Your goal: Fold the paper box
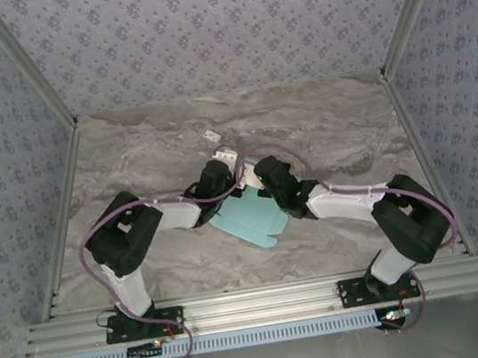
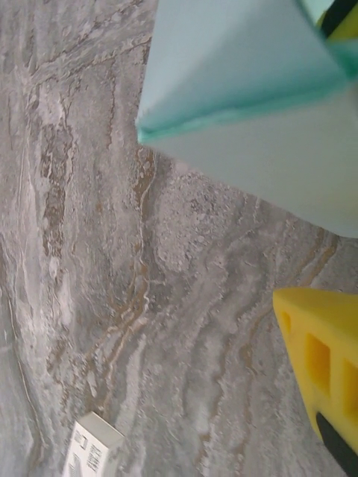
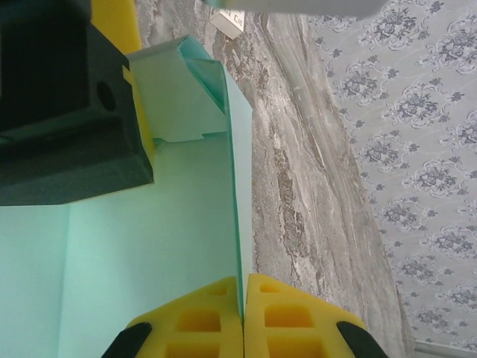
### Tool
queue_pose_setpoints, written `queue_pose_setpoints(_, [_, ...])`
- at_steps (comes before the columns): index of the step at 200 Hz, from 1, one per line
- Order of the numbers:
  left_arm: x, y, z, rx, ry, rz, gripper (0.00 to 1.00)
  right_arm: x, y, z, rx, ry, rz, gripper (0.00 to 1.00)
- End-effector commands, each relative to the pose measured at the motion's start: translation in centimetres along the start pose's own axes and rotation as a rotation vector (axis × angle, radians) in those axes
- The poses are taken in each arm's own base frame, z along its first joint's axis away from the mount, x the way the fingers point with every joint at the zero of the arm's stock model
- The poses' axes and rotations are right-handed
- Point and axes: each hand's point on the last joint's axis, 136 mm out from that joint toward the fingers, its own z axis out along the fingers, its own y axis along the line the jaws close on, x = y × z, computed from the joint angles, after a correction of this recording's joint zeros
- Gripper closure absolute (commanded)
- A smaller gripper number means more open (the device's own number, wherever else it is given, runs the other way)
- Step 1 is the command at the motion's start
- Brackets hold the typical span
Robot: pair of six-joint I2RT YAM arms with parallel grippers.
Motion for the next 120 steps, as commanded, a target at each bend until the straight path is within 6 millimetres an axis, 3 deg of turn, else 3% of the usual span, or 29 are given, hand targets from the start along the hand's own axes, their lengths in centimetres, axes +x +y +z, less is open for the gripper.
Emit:
queue_pose_setpoints(1, [-1.6,2.6,-0.9,-0.079,-0.05,-0.012,0.5,0.5,0.8,-0.5,-0.041,0.034,0.004,1.0])
queue_pose_setpoints(60, [-1.5,1.6,-1.8,-0.011,-0.041,0.001,0.34,0.7,0.6,-0.4,-0.038,0.041,0.004,1.0])
queue_pose_setpoints(120, [-1.8,0.8,-2.9,0.069,-0.044,-0.004,0.27,0.6,0.5,-0.4,-0.036,0.043,0.001,1.0])
